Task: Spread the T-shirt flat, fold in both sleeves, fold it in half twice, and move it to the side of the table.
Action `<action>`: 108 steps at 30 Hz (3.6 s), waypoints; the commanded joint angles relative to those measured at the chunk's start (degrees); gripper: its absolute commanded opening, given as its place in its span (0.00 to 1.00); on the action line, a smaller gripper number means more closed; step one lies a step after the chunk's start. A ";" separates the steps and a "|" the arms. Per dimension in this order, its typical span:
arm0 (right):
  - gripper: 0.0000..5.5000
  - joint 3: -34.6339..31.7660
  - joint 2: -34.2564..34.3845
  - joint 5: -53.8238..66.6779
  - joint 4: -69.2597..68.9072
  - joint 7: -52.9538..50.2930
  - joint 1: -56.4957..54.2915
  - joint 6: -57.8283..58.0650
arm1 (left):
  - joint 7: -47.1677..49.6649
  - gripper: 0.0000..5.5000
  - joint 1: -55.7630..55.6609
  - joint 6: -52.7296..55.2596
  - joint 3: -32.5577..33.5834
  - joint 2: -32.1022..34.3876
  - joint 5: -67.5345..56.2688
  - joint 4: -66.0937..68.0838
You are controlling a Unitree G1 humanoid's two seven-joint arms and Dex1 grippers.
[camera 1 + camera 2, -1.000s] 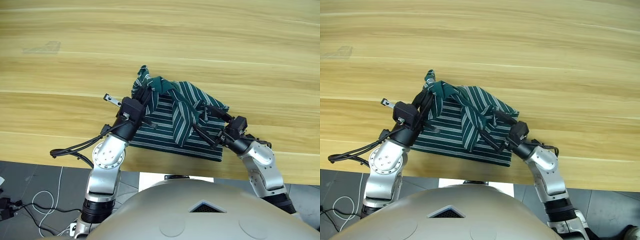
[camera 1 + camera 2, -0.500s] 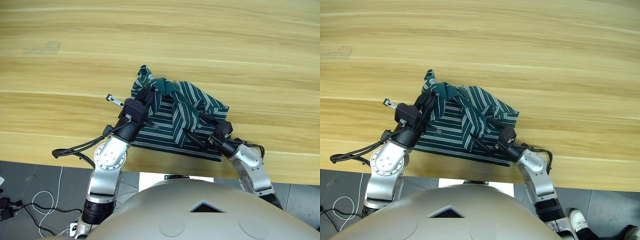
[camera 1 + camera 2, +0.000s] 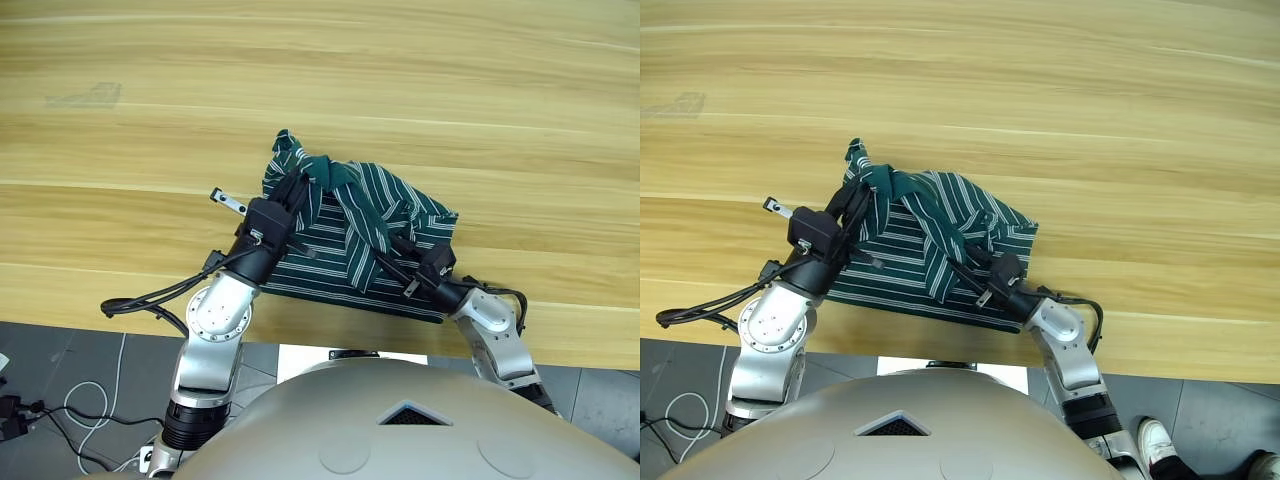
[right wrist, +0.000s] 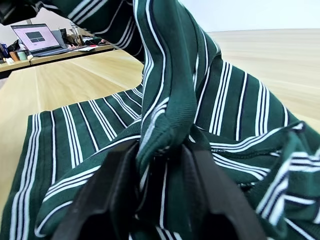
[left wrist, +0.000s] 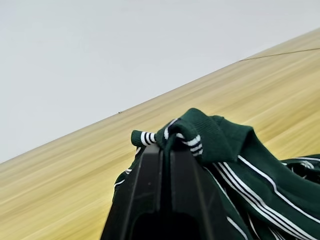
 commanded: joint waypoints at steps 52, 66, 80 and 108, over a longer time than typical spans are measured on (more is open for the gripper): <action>0.00 -13.43 -18.87 -14.42 68.57 -25.17 -105.08 2.34 | 5.28 0.00 -119.69 0.64 -4.64 11.22 19.87 96.95; 0.00 -7.37 -14.50 -8.86 44.05 3.27 -63.34 -15.26 | -17.38 0.00 -58.25 -19.33 -13.57 24.68 13.54 55.90; 0.00 -10.34 -23.49 7.99 8.44 25.66 -35.94 7.01 | -18.54 0.00 -20.70 -13.80 -2.97 30.87 13.93 23.27; 0.63 -10.69 -28.86 17.51 -12.15 33.48 -17.19 21.44 | -30.67 0.61 -2.13 -5.95 16.76 31.29 -20.82 -1.36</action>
